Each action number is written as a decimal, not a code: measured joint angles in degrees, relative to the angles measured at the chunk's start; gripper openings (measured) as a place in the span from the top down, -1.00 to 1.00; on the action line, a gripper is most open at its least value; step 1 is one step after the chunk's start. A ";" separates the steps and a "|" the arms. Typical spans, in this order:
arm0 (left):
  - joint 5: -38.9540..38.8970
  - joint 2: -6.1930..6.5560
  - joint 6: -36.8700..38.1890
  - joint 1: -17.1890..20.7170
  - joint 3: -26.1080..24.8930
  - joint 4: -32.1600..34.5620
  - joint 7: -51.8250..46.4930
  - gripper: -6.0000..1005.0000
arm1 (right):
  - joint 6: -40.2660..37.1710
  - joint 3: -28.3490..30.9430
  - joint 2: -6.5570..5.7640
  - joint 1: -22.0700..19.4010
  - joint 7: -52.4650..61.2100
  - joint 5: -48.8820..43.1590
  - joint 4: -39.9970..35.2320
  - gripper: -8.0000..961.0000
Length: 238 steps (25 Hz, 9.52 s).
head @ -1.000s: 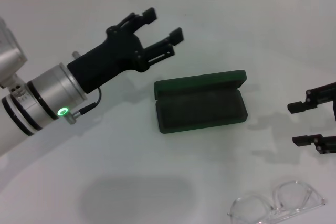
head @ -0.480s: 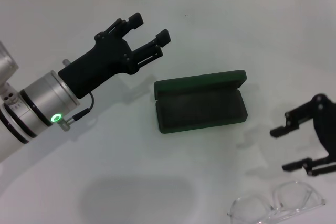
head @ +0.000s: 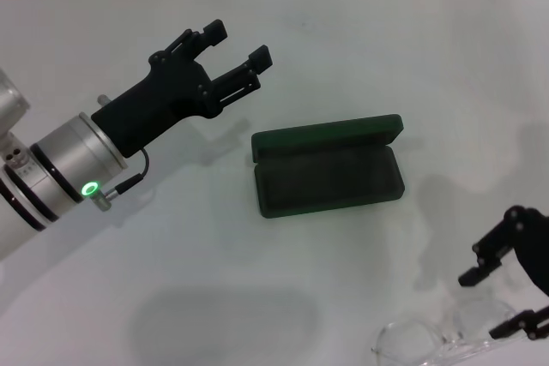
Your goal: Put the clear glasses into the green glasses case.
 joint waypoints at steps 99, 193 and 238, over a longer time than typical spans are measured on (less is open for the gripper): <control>0.53 0.12 2.96 0.70 0.44 0.00 -0.56 -0.77 | 10.21 -15.88 0.25 -0.78 -0.11 -2.24 0.88 0.94; 1.40 0.53 5.16 1.16 0.09 0.00 -1.19 -0.77 | 15.44 -15.63 0.53 7.08 22.15 -2.21 11.81 0.09; 1.41 0.64 5.27 1.23 0.44 0.13 -0.87 -0.77 | 19.87 -23.31 0.71 7.55 24.44 -3.32 13.93 0.39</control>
